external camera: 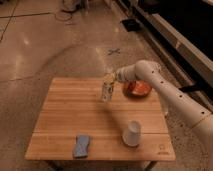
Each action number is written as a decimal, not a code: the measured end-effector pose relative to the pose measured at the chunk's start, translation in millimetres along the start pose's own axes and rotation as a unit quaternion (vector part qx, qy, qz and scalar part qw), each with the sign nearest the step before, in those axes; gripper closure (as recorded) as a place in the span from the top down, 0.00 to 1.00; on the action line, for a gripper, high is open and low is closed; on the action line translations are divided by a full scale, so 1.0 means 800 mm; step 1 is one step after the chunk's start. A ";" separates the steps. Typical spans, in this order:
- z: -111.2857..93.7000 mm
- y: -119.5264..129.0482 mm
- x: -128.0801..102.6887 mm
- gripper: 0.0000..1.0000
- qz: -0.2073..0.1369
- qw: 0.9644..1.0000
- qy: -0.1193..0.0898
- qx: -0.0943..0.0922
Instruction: Stand the bottle upright
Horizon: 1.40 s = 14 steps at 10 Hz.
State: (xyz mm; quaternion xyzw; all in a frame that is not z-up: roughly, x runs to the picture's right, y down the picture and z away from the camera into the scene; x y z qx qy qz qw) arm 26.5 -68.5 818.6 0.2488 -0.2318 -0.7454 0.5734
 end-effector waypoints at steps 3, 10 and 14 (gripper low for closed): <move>0.006 0.003 0.014 0.00 -0.068 0.997 0.040 -0.008; 0.004 0.029 -0.012 0.00 -0.202 0.972 0.115 -0.019; 0.008 0.040 -0.033 0.04 -0.235 0.964 0.123 -0.024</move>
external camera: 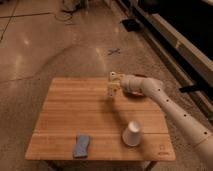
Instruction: Stand the bottle upright
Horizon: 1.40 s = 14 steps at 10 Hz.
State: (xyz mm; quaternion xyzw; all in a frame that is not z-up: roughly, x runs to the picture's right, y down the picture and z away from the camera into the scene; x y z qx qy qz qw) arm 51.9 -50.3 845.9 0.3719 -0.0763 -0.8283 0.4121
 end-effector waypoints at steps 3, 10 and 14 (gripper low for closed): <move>0.003 -0.003 -0.019 0.35 -0.006 1.000 -0.009 0.004; 0.007 -0.004 -0.040 0.80 -0.003 1.000 -0.027 0.005; 0.007 -0.005 -0.039 0.80 0.000 1.000 -0.030 0.007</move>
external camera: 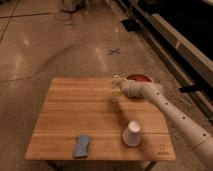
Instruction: Stand the bottle upright
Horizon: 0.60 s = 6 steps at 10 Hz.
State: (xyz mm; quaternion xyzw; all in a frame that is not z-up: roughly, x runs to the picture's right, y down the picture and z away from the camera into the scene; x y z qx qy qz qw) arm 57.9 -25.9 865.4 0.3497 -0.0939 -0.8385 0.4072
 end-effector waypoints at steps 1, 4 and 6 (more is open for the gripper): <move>-0.003 0.002 0.003 0.80 0.004 1.000 -0.001 -0.001; -0.015 0.009 0.010 0.80 0.016 1.000 0.001 -0.003; -0.017 0.011 0.010 0.80 0.017 1.000 0.002 -0.004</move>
